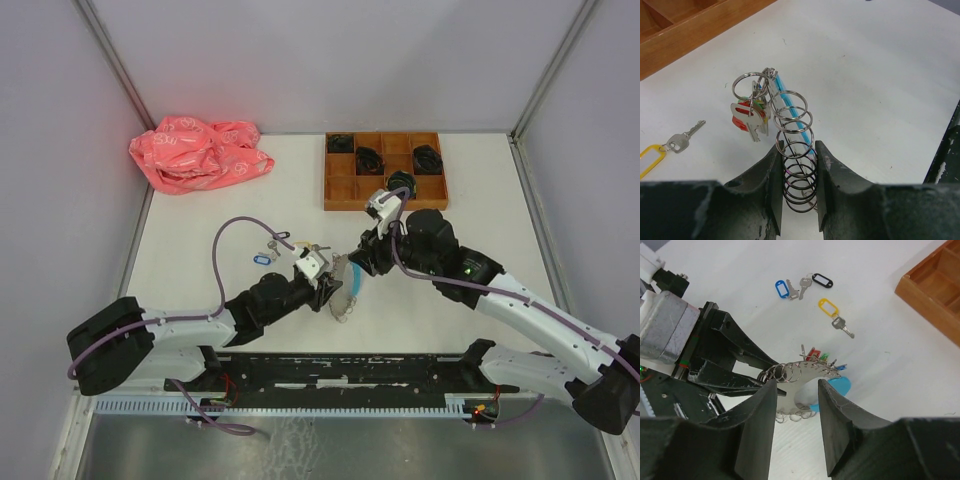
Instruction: Put the keys on the keyring
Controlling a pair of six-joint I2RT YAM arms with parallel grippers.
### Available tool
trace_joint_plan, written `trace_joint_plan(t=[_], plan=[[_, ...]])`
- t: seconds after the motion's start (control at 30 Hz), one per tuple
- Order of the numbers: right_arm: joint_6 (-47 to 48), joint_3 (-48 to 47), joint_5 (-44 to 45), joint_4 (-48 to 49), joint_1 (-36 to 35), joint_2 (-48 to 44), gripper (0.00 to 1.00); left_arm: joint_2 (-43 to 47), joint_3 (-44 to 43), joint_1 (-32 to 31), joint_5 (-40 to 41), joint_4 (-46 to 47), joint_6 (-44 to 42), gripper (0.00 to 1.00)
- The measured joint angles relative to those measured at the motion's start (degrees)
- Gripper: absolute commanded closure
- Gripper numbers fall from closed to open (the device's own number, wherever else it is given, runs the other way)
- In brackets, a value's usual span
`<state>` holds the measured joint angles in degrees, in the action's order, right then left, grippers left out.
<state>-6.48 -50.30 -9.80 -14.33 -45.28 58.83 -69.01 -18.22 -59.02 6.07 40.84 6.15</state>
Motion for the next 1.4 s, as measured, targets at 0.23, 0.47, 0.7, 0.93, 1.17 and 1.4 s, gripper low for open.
trace_joint_plan(t=[0.23,0.47,0.7,0.93,1.17,1.4], plan=[[-8.87,1.25,0.02,-0.37,0.00,0.04,0.50,0.48,-0.11,0.00,0.11,-0.94,0.00,0.97],[1.33,6.84,-1.99,1.44,0.00,-1.57,0.49,1.88,-0.15,0.00,0.07,-3.08,0.00,0.97],[24.79,13.94,-7.82,4.59,0.00,-4.74,0.46,4.31,-0.26,0.00,0.04,-7.02,-0.04,0.97],[43.32,15.93,-15.76,10.93,0.00,-2.12,0.47,5.14,-0.87,0.00,-0.17,-9.40,-0.15,0.97],[54.03,16.09,-20.17,15.39,0.00,2.69,0.51,5.33,-1.03,0.00,-0.39,-9.92,-0.20,0.97],[57.83,16.09,-20.41,18.38,-0.04,4.11,0.56,5.33,-1.40,0.00,-1.14,-10.40,-0.20,0.97]])
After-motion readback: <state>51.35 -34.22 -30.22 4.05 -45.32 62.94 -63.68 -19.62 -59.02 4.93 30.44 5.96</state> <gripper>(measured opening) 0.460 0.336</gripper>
